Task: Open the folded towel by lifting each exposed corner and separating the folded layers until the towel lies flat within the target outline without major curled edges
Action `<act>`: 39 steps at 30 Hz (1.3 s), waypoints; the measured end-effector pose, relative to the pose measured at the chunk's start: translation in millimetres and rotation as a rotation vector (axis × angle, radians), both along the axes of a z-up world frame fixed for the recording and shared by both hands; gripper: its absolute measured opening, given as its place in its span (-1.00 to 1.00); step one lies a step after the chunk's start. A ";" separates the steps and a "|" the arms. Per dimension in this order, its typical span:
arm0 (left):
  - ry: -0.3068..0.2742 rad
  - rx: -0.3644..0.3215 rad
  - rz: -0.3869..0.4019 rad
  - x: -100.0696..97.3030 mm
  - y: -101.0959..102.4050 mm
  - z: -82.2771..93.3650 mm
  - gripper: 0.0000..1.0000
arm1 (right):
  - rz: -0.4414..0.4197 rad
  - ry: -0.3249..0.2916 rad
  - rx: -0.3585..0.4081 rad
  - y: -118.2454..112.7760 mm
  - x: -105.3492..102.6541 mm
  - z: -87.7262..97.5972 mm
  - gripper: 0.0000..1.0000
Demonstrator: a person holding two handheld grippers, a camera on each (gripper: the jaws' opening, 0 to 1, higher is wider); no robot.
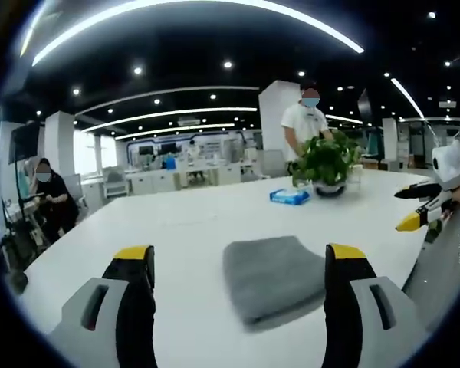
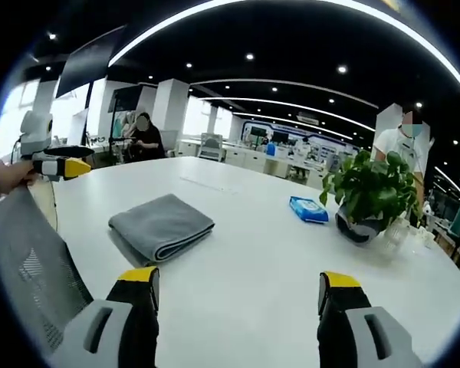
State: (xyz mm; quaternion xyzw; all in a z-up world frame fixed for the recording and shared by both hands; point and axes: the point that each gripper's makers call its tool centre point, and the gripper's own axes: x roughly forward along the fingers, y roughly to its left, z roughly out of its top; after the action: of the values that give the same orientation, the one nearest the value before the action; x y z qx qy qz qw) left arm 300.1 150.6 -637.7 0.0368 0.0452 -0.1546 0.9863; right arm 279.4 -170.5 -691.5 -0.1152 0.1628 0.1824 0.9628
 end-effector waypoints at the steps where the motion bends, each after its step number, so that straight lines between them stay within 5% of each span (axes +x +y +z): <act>1: 0.001 0.001 0.002 0.4 1.0 -0.8 0.86 | 0.000 -0.001 0.006 0.2 0.0 0.5 0.71; 39: 0.020 0.022 -0.009 -1.1 -2.4 -6.6 0.75 | -0.010 0.010 0.012 -1.3 -0.7 -2.3 0.68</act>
State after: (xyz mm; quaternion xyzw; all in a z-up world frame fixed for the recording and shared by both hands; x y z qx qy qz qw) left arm 299.0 148.3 -644.3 0.0465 0.0565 -0.1590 0.9846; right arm 278.7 -171.8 -693.7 -0.1075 0.1672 0.1791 0.9635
